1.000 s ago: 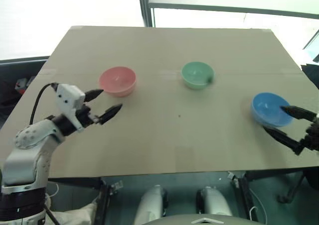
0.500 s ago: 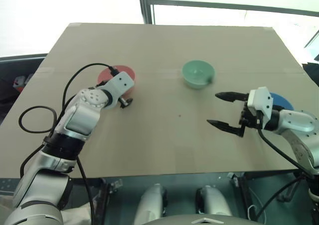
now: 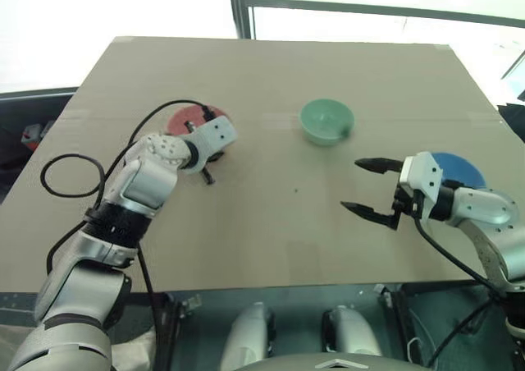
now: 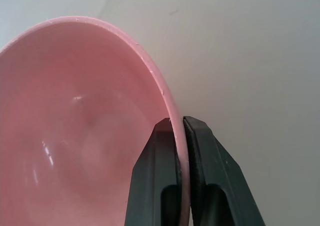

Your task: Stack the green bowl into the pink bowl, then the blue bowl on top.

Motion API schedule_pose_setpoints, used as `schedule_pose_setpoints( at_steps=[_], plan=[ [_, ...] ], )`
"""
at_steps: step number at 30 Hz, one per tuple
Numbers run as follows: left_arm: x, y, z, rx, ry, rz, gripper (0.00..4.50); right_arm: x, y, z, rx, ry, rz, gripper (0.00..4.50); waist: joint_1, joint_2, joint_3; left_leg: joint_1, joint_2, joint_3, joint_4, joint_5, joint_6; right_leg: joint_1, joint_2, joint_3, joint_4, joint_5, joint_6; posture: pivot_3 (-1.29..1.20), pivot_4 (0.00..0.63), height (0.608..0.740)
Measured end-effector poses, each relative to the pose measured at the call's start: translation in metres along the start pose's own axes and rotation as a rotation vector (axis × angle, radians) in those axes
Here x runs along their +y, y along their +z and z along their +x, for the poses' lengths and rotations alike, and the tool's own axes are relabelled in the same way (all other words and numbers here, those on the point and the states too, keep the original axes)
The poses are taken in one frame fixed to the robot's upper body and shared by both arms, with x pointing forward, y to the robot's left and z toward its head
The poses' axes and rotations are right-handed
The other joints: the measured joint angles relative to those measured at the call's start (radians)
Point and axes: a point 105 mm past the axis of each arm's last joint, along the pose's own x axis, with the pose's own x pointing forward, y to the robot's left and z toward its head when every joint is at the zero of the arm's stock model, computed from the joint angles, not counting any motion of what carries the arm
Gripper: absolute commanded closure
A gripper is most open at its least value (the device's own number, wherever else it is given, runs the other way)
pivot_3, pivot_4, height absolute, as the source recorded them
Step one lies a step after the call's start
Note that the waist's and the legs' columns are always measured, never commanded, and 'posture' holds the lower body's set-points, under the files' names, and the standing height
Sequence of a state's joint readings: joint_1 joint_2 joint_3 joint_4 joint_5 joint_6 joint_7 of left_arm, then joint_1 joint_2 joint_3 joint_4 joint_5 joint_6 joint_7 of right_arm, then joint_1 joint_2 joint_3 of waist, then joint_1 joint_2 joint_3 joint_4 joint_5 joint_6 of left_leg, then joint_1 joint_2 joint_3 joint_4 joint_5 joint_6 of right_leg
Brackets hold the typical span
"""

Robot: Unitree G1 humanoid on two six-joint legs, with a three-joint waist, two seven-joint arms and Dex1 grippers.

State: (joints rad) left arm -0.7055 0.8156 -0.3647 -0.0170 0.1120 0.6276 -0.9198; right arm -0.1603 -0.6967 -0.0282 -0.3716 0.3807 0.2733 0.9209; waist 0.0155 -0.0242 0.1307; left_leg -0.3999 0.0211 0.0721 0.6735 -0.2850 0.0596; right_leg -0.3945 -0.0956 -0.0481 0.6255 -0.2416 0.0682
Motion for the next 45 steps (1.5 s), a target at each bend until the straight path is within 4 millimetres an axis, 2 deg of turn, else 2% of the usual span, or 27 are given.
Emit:
schedule_pose_setpoints(
  at_steps=[3,6,9,12,16,17,19,23,25,26,27,28,32,34,36,37,41,45],
  plan=[
    [-0.016,0.017,-0.002,-0.073,-0.089,0.055,4.49,0.0,-0.001,-0.006,0.013,-0.032,0.002,0.0,0.0,0.0,0.0,0.0,0.0,0.0,0.001,0.0,0.0,0.001,0.0,0.0,0.001,0.0,0.0,0.0,0.15,0.74],
    [-0.046,0.051,-0.006,-0.238,-0.236,0.166,4.49,0.0,-0.004,-0.015,0.032,-0.079,0.014,0.0,0.001,0.0,0.0,0.0,0.0,-0.001,0.003,0.0,0.0,0.002,0.0,0.0,0.001,0.0,0.0,0.0,0.15,0.74],
    [-0.069,0.071,-0.004,-0.357,-0.317,0.285,4.49,0.0,-0.002,-0.021,0.04,-0.112,0.004,0.0,0.0,0.0,0.0,0.001,0.0,0.0,0.003,0.0,0.0,0.002,0.0,0.0,0.001,0.0,0.0,0.0,0.15,0.74],
    [-0.092,0.084,0.002,-0.45,-0.424,0.346,4.49,-0.001,-0.001,-0.027,0.057,-0.15,-0.004,0.0,0.0,0.0,0.0,0.001,0.0,0.0,0.004,0.0,0.0,0.002,0.001,0.0,0.002,0.0,0.0,0.0,0.15,0.74],
    [-0.108,0.086,0.012,-0.488,-0.527,0.388,4.49,-0.004,0.0,-0.03,0.067,-0.192,-0.015,0.0,0.0,0.0,0.0,0.001,0.0,0.0,0.005,0.0,0.0,0.002,0.002,0.001,0.002,0.0,0.0,0.0,0.15,0.74],
    [-0.109,0.087,0.013,-0.497,-0.55,0.394,4.11,-0.005,-0.001,-0.031,0.074,-0.207,-0.02,0.0,0.0,0.0,0.0,0.001,0.0,0.0,0.005,0.0,0.001,0.002,0.002,0.001,0.002,0.0,0.0,0.0,0.15,0.74],
    [-0.11,0.088,0.014,-0.505,-0.571,0.4,3.47,-0.004,-0.001,-0.031,0.079,-0.22,-0.024,0.0,0.0,0.0,0.0,0.001,0.0,-0.001,0.005,0.0,0.001,0.002,0.002,0.001,0.002,0.0,0.0,0.0,0.15,0.74],
    [-0.112,0.087,0.018,-0.507,-0.592,0.381,1.86,-0.007,-0.002,-0.032,0.092,-0.25,-0.04,0.0,0.0,0.0,0.0,0.001,0.0,-0.001,0.005,-0.001,0.001,0.002,0.001,0.001,0.002,0.0,0.0,0.0,0.15,0.74],
    [-0.107,0.085,0.016,-0.5,-0.583,0.354,0.97,-0.012,0.0,-0.03,0.094,-0.265,-0.064,0.0,-0.002,0.0,0.0,0.001,0.0,-0.001,0.005,-0.001,0.001,0.002,0.002,0.001,0.002,0.0,0.0,0.0,0.15,0.74],
    [-0.103,0.083,0.013,-0.5,-0.573,0.334,0.76,-0.015,0.0,-0.03,0.097,-0.274,-0.077,0.0,-0.002,0.0,0.0,0.001,0.0,-0.001,0.005,-0.001,0.001,0.002,0.002,0.001,0.002,0.0,0.0,0.0,0.15,0.74],
    [-0.101,0.082,0.012,-0.499,-0.568,0.322,0.24,-0.017,-0.001,-0.029,0.098,-0.275,-0.082,0.0,-0.002,0.0,0.0,0.001,0.001,-0.001,0.006,-0.001,0.001,0.002,0.002,0.001,0.002,0.0,0.0,0.0,0.15,0.74],
    [-0.098,0.079,0.009,-0.496,-0.557,0.297,0.08,-0.021,-0.002,-0.027,0.104,-0.277,-0.094,0.0,-0.003,0.0,0.0,0.001,0.001,0.0,0.006,-0.001,0.001,0.002,0.002,0.001,0.002,0.0,0.0,0.0,0.15,0.74],
    [-0.088,0.073,-0.007,-0.546,-0.501,0.149,0.08,-0.043,-0.01,-0.016,0.154,-0.277,-0.18,0.0,-0.009,0.001,0.001,0.001,0.002,0.0,0.006,-0.001,0.001,0.001,0.002,0.003,0.002,0.0,0.0,0.0,0.15,0.74],
    [-0.074,0.063,-0.025,-0.602,-0.451,-0.058,0.08,-0.069,-0.012,-0.001,0.206,-0.269,-0.293,0.0,-0.021,0.002,0.001,0.002,0.003,0.0,0.006,-0.001,0.001,0.002,0.001,0.003,0.003,0.0,0.0,0.0,0.15,0.74],
    [-0.069,0.061,-0.032,-0.656,-0.411,-0.12,0.08,-0.08,-0.015,0.006,0.233,-0.257,-0.338,0.0,-0.023,0.002,0.001,0.002,0.003,-0.001,0.006,-0.001,0.001,0.002,0.001,0.002,0.002,0.0,0.0,0.0,0.15,0.74],
    [-0.063,0.058,-0.038,-0.708,-0.337,-0.159,0.08,-0.089,-0.016,0.019,0.256,-0.227,-0.396,0.0,-0.026,0.002,0.001,0.002,0.003,0.0,0.006,-0.001,0.001,0.002,0.001,0.002,0.002,0.0,0.0,0.0,0.15,0.74],
    [-0.054,0.039,-0.051,-0.745,-0.26,-0.304,0.08,-0.102,-0.029,0.059,0.318,-0.121,-0.543,0.0,-0.032,0.003,0.002,0.001,0.002,0.0,0.004,0.0,0.001,0.001,0.001,0.002,0.001,0.0,0.0,0.0,0.15,0.74],
    [-0.043,0.025,-0.065,-0.795,-0.182,-0.44,0.08,-0.102,-0.037,0.095,0.346,-0.014,-0.646,0.0,-0.033,0.004,0.004,0.001,0.002,0.0,0.002,0.0,0.0,0.001,0.0,0.001,0.0,0.0,0.0,0.0,0.15,0.74]
  ],
)
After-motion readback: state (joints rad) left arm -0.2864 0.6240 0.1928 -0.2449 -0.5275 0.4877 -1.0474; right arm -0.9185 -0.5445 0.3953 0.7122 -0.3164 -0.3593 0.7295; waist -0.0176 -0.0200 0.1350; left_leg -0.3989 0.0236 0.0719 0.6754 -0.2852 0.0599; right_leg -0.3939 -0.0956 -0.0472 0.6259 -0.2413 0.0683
